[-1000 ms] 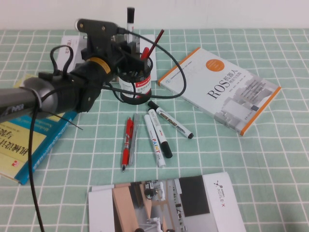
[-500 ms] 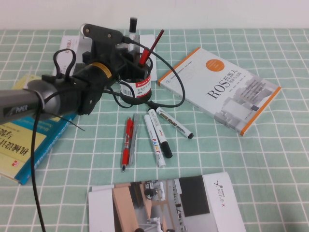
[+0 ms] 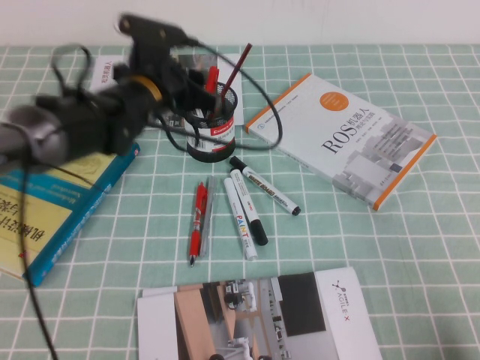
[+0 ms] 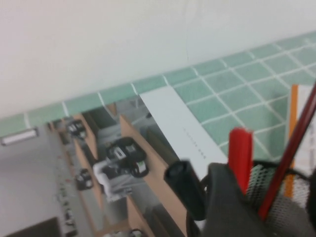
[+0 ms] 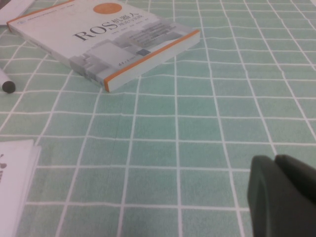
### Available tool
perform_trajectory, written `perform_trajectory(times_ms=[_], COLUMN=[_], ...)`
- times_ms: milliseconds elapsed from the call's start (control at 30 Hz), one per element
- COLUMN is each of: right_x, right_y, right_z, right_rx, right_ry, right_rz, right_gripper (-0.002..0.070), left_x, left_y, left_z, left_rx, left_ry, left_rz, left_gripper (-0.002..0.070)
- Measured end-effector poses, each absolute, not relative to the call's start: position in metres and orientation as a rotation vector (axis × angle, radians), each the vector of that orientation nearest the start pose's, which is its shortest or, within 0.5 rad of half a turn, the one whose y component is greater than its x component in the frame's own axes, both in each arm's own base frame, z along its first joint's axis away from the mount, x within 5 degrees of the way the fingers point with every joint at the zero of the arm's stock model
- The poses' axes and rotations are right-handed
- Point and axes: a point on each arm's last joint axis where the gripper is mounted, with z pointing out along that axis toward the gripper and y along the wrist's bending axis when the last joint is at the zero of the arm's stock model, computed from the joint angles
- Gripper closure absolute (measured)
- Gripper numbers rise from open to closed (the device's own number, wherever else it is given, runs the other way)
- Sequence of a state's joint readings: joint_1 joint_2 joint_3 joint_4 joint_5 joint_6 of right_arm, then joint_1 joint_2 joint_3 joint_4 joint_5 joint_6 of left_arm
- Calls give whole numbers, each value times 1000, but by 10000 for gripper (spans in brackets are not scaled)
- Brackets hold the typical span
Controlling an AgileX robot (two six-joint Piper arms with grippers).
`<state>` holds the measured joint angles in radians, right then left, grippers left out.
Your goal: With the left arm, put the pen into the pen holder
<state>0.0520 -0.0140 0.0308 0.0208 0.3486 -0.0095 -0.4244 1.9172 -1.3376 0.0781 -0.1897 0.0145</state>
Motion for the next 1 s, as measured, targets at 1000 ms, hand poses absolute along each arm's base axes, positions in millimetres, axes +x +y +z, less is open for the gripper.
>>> perform_trajectory(times_ms=[1000], right_x=[53], right_y=[3], right_z=[172], right_rx=[-44], right_ry=[1849], right_rz=[50], right_gripper=[696], left_x=[141], left_y=[-62], left_z=[303], left_rx=[433], left_ry=[1801], left_rz=[-239], left_gripper=[675])
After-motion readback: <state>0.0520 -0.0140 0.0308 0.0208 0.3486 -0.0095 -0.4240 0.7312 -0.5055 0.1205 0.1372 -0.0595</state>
